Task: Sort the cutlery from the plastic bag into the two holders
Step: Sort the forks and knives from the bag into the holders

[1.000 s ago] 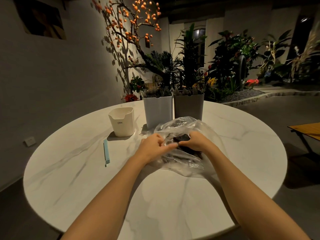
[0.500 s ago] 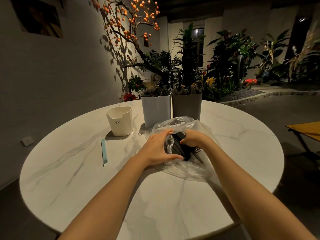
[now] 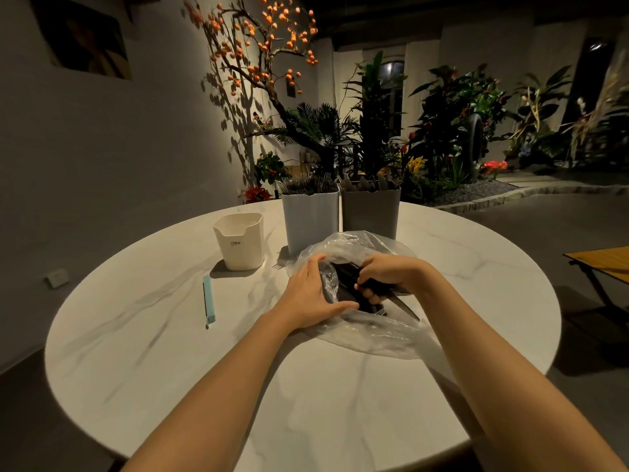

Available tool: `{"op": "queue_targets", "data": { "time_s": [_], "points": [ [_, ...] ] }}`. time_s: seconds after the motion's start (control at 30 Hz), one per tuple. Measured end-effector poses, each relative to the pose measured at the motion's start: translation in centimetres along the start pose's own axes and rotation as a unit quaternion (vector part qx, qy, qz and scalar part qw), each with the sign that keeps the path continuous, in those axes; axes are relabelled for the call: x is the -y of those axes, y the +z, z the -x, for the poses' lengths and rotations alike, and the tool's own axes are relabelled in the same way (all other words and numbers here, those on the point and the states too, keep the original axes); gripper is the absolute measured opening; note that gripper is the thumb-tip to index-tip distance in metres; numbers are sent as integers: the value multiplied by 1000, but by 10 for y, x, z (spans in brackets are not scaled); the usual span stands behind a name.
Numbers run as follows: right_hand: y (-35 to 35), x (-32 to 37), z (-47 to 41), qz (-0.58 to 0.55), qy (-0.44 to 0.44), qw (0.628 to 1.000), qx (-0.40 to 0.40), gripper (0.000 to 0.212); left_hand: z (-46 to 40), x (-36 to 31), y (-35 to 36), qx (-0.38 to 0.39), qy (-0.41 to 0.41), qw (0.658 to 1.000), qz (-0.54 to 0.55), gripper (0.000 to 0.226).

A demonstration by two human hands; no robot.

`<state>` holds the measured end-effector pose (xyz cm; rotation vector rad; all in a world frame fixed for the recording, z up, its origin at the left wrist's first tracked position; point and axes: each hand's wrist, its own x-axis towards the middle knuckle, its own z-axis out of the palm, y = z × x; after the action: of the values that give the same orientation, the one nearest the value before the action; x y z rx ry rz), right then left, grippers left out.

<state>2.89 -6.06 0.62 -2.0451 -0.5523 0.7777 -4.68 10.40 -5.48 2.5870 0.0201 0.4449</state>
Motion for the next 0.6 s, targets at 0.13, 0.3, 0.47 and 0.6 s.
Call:
{"op": "queue_targets", "data": {
  "time_s": [0.13,0.3,0.47,0.6],
  "points": [
    [-7,-16,2,-170,2,982,86,23,-5,8,-2,4,-33,994,105,69],
    [-10,-21,13,-157,-36,980,121,28,-6,6,-7,-84,-40,987,130,36],
    [-15,-26,21,-144,-66,970,186,32,-13,11,-9,-111,-81,967,217,32],
    [-12,-27,22,-70,-94,974,194,29,-12,10,-13,-142,-100,943,284,31]
  ]
}}
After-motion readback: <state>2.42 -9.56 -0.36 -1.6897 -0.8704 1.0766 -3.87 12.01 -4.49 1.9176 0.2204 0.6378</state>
